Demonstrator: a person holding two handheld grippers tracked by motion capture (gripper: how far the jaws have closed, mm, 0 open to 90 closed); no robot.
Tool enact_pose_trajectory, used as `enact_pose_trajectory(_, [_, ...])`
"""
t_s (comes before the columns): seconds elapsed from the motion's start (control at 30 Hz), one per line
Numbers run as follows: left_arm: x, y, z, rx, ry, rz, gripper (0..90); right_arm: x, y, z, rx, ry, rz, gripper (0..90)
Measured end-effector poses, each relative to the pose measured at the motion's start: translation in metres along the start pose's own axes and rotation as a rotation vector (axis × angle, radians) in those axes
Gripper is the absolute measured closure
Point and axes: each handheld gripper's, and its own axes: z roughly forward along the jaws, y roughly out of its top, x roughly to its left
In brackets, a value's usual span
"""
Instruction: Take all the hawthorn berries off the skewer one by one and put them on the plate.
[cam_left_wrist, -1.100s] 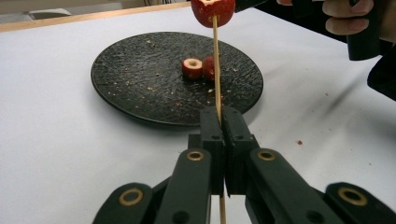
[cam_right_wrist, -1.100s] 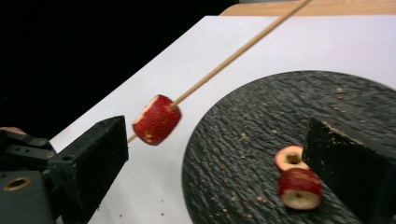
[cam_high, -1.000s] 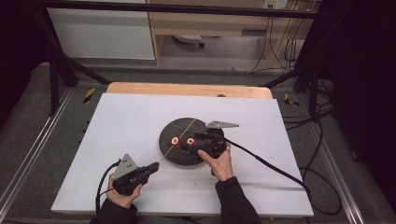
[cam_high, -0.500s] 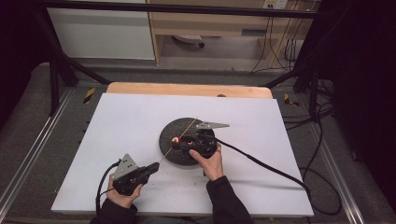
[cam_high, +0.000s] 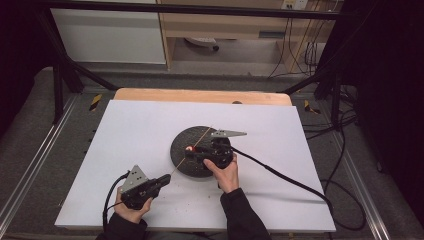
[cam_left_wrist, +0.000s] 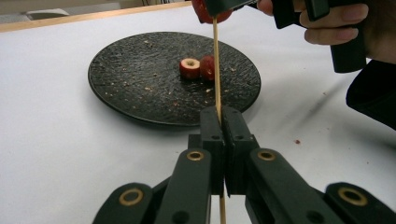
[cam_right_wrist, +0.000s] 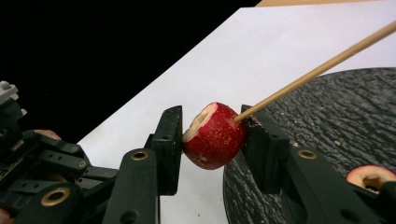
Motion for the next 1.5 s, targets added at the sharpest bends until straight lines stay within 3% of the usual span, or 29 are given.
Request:
enact_pose_trajectory(1.03, [-0.001, 0.002, -0.003, -0.022, -0.004, 0.004, 88.2, -0.025, 0.055, -0.039, -0.079, -0.152, -0.014, 61.3])
enact_pose_trajectory(1.37, [0.0, 0.001, -0.003, -0.018, 0.003, 0.0, 88.2, -0.039, 0.073, -0.055, -0.108, -0.249, -0.026, 61.3])
enact_pose_trajectory(1.5, [0.001, 0.001, -0.003, -0.015, 0.004, 0.0, 88.2, -0.049, 0.073, -0.058, -0.105, -0.281, -0.008, 61.3])
